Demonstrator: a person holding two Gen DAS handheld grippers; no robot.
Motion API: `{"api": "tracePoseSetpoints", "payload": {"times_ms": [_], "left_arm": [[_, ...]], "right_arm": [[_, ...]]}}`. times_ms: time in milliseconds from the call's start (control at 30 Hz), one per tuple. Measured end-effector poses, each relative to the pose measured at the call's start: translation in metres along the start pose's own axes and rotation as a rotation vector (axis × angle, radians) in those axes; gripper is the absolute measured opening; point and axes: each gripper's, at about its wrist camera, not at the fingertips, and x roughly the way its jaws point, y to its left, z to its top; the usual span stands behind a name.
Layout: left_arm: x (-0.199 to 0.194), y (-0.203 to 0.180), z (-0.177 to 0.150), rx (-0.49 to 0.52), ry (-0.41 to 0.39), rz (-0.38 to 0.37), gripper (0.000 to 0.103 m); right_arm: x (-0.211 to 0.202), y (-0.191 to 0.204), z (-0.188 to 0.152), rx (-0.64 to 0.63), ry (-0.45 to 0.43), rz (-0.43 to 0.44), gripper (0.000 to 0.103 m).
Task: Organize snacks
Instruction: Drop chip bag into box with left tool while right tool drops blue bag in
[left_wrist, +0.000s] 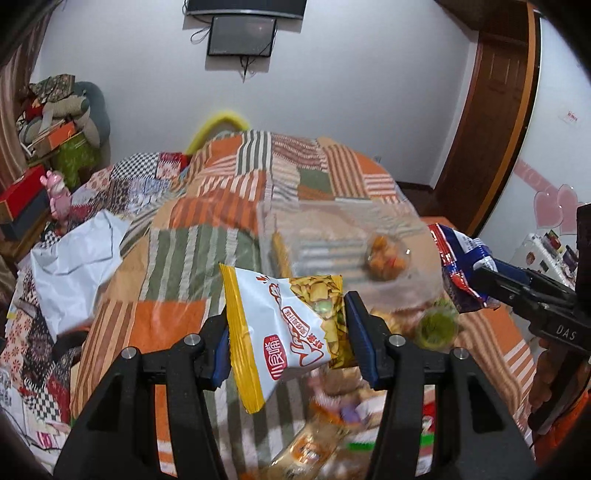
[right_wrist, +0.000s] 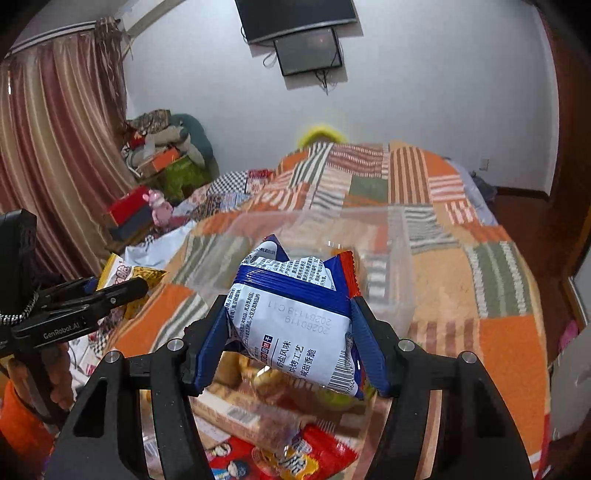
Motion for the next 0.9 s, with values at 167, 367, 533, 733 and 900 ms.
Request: {"api": "tracePoseSetpoints", "payload": {"times_ms": [167, 367, 533, 733, 900], "left_arm": [[0.006, -0.009, 0.018, 0.012, -0.028, -0.016, 0.054], [0.022, -0.012, 0.034, 0.002, -0.032, -0.027, 0.054], [0.045, -0.013, 0.041, -0.004, -0.014, -0.025, 0.054], [0.08, -0.009, 0.043, -0.006, 0.048, -0.028, 0.054], [0.106, -0.008, 0.038, -0.001, 0.095, -0.031, 0.054]], "right_arm": [[0.006, 0.0, 0.017, -0.012, -0.035, -0.007, 0.061], [0.026, 0.001, 0.03, -0.02, -0.031, 0.001, 0.061], [0.055, -0.001, 0.035, -0.026, 0.013, 0.005, 0.061], [0.084, -0.004, 0.036, -0.039, 0.083, 0.023, 0.061], [0.097, 0.0, 0.031, -0.063, 0.115, 0.021, 0.062]]}}
